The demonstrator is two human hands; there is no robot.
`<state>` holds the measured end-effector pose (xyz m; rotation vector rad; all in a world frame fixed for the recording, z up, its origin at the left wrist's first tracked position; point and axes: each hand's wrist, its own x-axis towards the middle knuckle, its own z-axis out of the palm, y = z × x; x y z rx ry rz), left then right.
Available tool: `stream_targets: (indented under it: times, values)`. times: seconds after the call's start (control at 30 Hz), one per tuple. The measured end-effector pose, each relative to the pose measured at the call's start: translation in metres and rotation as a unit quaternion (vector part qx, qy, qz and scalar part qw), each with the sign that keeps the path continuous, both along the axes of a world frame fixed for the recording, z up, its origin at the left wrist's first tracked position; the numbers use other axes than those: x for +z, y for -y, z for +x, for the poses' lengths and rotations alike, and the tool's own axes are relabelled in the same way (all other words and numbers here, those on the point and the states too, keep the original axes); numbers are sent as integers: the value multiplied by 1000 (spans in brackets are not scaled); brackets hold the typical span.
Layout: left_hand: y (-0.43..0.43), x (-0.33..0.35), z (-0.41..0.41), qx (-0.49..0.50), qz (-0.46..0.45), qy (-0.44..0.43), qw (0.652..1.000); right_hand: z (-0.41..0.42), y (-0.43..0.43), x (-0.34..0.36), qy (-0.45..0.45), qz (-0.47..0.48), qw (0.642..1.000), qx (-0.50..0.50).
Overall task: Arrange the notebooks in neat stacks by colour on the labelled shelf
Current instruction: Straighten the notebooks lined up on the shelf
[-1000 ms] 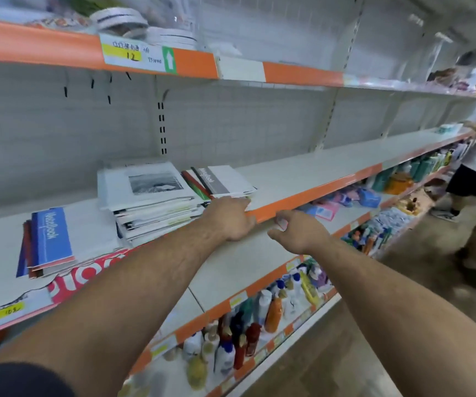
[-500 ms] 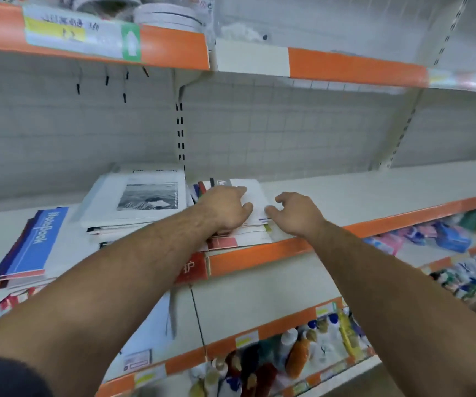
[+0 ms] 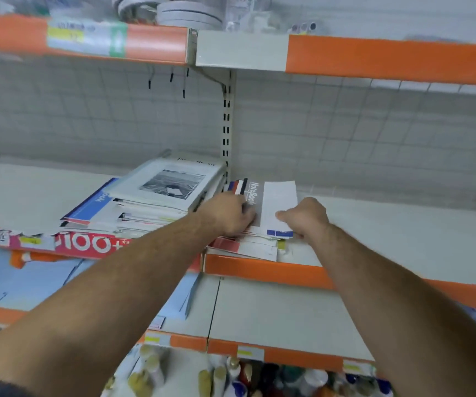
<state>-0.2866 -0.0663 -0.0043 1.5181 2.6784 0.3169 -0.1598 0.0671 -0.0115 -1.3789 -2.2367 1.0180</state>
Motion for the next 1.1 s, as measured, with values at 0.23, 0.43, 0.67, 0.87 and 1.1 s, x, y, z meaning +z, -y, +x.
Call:
stream_targets:
  times: [0.23, 0.43, 0.67, 0.87, 1.1]
  values:
    - [-2, 3, 7, 33, -27, 5, 999, 15, -24, -2, -43, -13, 997, -69]
    - [-6, 5, -1, 29, -26, 14, 999, 22, -34, -5, -122, -85, 984, -95]
    - [-12, 6, 4, 4, -76, 3, 997, 21, -30, -15, -175, -148, 972, -54]
    - [-13, 6, 6, 15, -84, 13, 996, 25, -25, -21, -213, -217, 952, -20]
    - [-16, 2, 5, 80, -50, 81, 992, 32, -49, -23, -219, -161, 957, -100]
